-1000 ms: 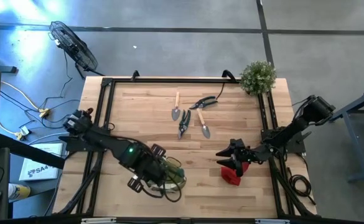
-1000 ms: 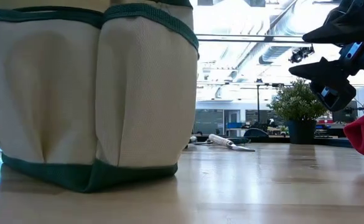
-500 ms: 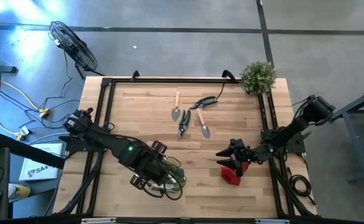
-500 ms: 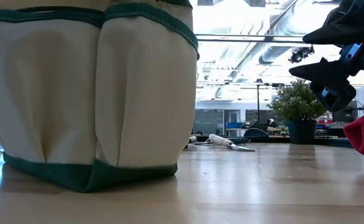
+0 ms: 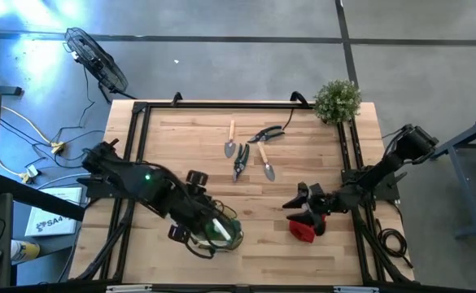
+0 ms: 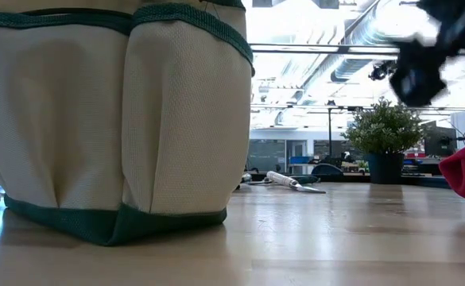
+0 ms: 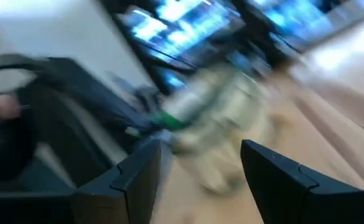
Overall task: Pick & Place Garden tools in Gardening bag
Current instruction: Put the gloves into the gardening bag
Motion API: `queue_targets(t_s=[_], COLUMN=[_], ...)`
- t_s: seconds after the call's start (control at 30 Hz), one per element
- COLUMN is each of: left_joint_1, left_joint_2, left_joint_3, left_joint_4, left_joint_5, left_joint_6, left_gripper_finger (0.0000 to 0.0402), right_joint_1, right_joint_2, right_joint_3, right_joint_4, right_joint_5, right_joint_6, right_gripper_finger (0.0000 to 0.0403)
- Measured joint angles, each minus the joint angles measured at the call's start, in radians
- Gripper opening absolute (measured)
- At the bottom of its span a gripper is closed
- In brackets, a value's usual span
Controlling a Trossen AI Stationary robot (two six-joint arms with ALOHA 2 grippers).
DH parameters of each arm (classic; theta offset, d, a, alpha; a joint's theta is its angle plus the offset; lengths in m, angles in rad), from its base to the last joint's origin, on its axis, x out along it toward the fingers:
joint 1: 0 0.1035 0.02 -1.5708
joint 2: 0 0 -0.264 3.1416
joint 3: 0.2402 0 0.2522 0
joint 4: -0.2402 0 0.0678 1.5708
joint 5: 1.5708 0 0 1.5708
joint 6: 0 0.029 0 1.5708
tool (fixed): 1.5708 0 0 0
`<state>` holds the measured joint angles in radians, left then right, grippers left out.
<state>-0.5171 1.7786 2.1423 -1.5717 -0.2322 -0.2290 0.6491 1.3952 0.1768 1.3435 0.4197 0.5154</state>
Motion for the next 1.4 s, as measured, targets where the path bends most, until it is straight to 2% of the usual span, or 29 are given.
queue_targets(t_s=[0.13,0.23,0.3,0.4,0.5,0.57,0.67,0.77,0.9,1.03,1.23,1.4], left_joint_1=[-0.009,-0.022,-0.028,-0.077,-0.133,-0.177,-0.251,-0.335,-0.438,-0.519,-0.566,-0.563], left_joint_2=[-0.011,-0.018,-0.021,-0.022,-0.022,-0.022,-0.022,-0.021,-0.02,-0.02,-0.02,-0.019], left_joint_3=[0.051,0.057,0.057,0.057,0.056,0.056,0.056,0.055,0.019,-0.048,-0.182,-0.303], left_joint_4=[0.0,0.0,0.0,0.0,0.0,0.0,0.001,0.001,0.001,0.0,0.005,0.053], left_joint_5=[0.085,0.243,0.356,0.377,0.343,0.299,0.206,0.081,-0.105,-0.267,-0.414,-0.419], left_joint_6=[-0.087,-0.226,-0.293,-0.355,-0.389,-0.435,-0.511,-0.577,-0.671,-0.773,-0.932,-1.002], left_gripper_finger=[0.0198,0.0198,0.0198,0.0198,0.0198,0.0198,0.0198,0.0198,0.0198,0.0198,0.0198,0.0198], right_joint_1=[0.045,0.093,0.124,0.164,0.196,0.209,0.223,0.225,0.223,0.213,0.193,0.163], right_joint_2=[-0.003,-0.016,-0.033,-0.059,-0.072,-0.072,-0.072,-0.073,-0.057,-0.025,-0.003,-0.003], right_joint_3=[0.086,0.186,0.264,0.392,0.542,0.636,0.755,0.813,0.813,0.813,0.813,0.813], right_joint_4=[0.152,0.125,0.017,-0.297,-0.729,-1.004,-1.352,-1.582,-1.801,-1.934,-1.952,-1.989], right_joint_5=[-0.095,-0.133,-0.115,0.033,0.25,0.324,0.308,0.252,0.165,0.067,0.005,-0.045], right_joint_6=[-0.286,-0.462,-0.543,-0.565,-0.422,-0.235,0.084,0.35,0.637,0.798,0.8,0.801], right_gripper_finger=[0.0213,0.0213,0.0213,0.0213,0.0211,0.0209,0.0205,0.0201,0.0185,0.0164,0.014,0.0137])
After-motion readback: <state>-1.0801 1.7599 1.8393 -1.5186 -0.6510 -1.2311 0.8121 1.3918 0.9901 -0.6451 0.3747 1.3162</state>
